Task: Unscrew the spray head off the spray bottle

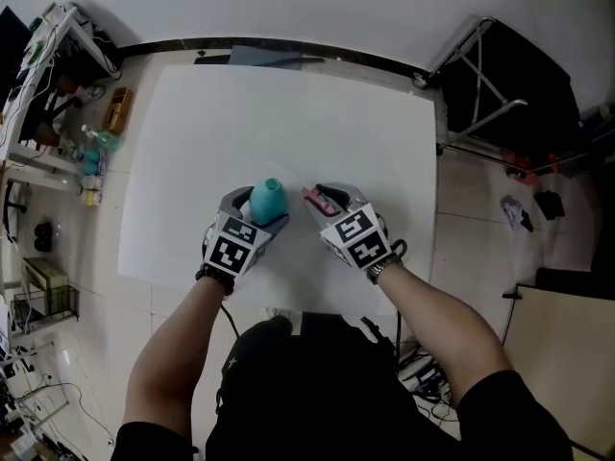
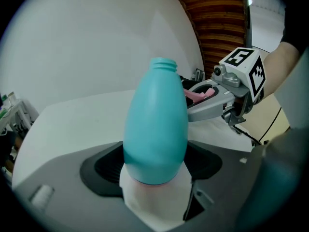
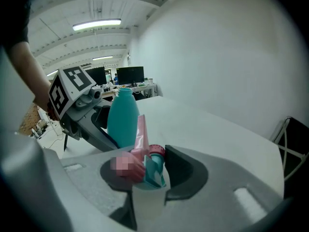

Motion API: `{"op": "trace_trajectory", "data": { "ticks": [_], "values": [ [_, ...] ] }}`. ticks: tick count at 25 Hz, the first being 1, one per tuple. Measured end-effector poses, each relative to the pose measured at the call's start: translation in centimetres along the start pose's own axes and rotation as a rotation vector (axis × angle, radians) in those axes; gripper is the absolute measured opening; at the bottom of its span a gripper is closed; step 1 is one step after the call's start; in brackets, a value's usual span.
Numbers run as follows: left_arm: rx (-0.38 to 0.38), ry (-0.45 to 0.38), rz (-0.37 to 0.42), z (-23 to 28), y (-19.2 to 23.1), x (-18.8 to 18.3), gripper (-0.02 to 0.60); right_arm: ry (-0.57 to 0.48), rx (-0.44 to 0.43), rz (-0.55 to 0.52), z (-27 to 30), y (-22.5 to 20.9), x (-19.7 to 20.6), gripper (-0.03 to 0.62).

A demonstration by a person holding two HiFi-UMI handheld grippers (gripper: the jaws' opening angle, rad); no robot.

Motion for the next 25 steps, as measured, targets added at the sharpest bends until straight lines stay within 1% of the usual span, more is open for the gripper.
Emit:
{"op": "trace_trajectory", "data": {
  "ticks": [3,8,11,17,22,25],
  "values": [
    [-0.013,-0.021,-0.011,0.4,0.0,-0.2,0.408,0.009,0.009,0.005,0.4,-0.1,0.4,0.120],
    [-0.035,-0.042,-0.018,0.7,-0.2,-0.4,0.411,0.023,0.048,-0.071,0.9,0.5,0.9,0.120],
    [-0.038,-0.042,-0.021,0.7,-0.3,-0.2,0.413,0.038,0.047,-0.111,1.1,0.8,1.4,0.120],
    [-0.045,-0.032,-0.011,0.5,-0.5,0.3,0.420,0.059,0.041,-0.153,1.2,1.2,2.0,0.123],
    [-0.043,-0.027,-0.008,0.4,-0.5,0.4,0.425,0.077,0.012,-0.168,1.6,1.7,2.2,0.169],
    [-0.040,-0.028,-0.005,0.2,-0.7,0.3,0.444,0.083,-0.010,-0.172,1.6,2.0,2.4,0.202]
  ]
}}
Point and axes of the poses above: the fingertips, and each gripper's own axes: z forward along the fingers, y to its left, x out of its underside, the point moved 7 cm from there along -z, backward along the fingers, and after that the axes turned 2 degrees about -y, right-handed, at the moved point
